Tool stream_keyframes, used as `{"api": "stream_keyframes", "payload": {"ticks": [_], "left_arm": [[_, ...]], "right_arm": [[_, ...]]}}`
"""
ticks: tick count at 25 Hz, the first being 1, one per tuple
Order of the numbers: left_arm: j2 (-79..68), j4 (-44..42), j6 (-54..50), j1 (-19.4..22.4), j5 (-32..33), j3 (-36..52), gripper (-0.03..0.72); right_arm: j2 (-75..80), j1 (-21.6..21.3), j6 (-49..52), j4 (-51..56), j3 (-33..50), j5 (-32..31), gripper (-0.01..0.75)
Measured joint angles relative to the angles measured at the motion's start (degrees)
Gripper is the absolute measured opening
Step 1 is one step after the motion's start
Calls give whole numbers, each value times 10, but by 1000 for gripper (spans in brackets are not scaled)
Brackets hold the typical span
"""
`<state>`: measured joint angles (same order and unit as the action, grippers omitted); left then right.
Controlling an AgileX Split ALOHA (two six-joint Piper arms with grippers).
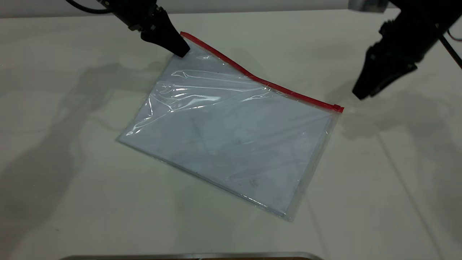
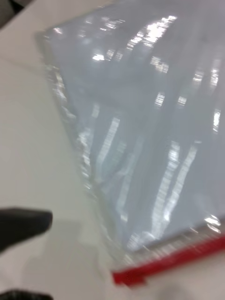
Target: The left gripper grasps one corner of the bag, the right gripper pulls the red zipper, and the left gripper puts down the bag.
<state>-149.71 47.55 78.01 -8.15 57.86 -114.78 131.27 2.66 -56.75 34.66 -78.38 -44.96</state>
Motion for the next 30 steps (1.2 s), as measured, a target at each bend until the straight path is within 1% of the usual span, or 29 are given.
{"api": "stream_keyframes", "payload": {"ticks": [2,3,4,6,8,11,14,17,21,25,27,30], "left_arm": [[0,-21,-26,0,0,-9,380],[0,-38,-46,0,1,-17,422],[0,-54,-68,0,1,-27,469],[3,-101,-139,0,4,-55,540],[12,-159,-219,0,10,-86,577],[33,-265,-352,0,33,-141,587],[64,-367,-467,0,88,-195,587],[98,-437,-534,0,90,-247,587],[146,-476,-603,0,90,-274,587],[204,-481,-650,0,90,-270,587],[243,-481,-665,0,90,-249,587],[322,-481,-672,0,90,-189,587]], "right_arm": [[-4,0,14,-12,-24,-1,504],[-8,0,21,-19,-34,-2,554],[-15,0,29,-28,-46,-3,587],[-34,0,49,-47,-70,-8,634],[-58,0,71,-66,-97,-13,643],[-101,0,102,-89,-135,-32,629],[-152,0,137,-111,-169,-60,597],[-214,0,173,-137,-196,-87,586],[-303,0,224,-168,-209,-122,585],[-398,0,278,-196,-212,-178,584],[-441,0,303,-210,-212,-210,584],[-493,0,334,-224,-212,-257,584]]}}
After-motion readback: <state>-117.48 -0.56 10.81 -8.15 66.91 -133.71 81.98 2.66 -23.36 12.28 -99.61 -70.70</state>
